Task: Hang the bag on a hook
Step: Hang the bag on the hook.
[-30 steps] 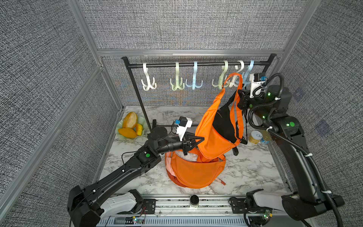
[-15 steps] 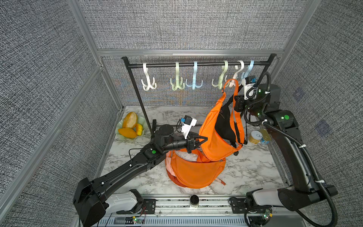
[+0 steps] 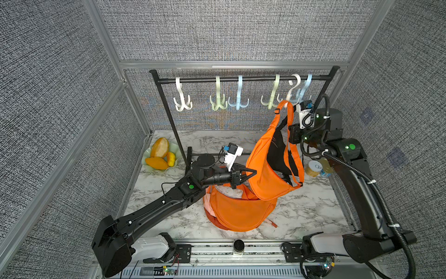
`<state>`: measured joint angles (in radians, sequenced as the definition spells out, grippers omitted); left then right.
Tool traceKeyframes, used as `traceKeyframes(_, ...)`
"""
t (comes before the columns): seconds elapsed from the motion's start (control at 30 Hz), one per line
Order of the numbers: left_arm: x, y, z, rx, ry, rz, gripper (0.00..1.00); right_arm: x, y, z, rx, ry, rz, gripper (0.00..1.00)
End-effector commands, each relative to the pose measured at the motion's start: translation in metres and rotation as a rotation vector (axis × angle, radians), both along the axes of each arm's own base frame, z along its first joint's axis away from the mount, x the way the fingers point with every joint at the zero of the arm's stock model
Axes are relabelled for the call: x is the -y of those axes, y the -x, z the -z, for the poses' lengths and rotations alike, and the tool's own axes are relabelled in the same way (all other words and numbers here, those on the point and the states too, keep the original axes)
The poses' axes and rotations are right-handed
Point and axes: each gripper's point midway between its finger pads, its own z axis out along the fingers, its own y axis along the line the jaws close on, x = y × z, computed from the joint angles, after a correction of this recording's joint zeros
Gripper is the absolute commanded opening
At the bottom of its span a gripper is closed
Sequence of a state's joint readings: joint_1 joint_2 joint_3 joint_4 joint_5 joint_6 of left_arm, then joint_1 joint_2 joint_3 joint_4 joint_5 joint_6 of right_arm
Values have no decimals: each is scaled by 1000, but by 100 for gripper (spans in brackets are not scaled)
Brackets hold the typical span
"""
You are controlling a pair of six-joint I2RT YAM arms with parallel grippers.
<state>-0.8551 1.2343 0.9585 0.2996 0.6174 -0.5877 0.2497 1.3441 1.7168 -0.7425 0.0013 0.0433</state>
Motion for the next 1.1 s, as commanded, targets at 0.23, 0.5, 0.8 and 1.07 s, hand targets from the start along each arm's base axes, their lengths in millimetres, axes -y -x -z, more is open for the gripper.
traceKeyframes(0.23,10,-6,-10,-5,25,15,0,7,2,-3,-24,16,15,0)
traceKeyframes(0.5,18,-13,-30,9,41,10,0,3,-11,-10,-35,14,7,0)
traceKeyframes(0.8,24,-17,-11,-51,5,22,0,6,-9,5,-79,34,18,0)
traceKeyframes(1.07,20,-21,-22,-48,29,30,0,13,12,6,-83,45,32,0)
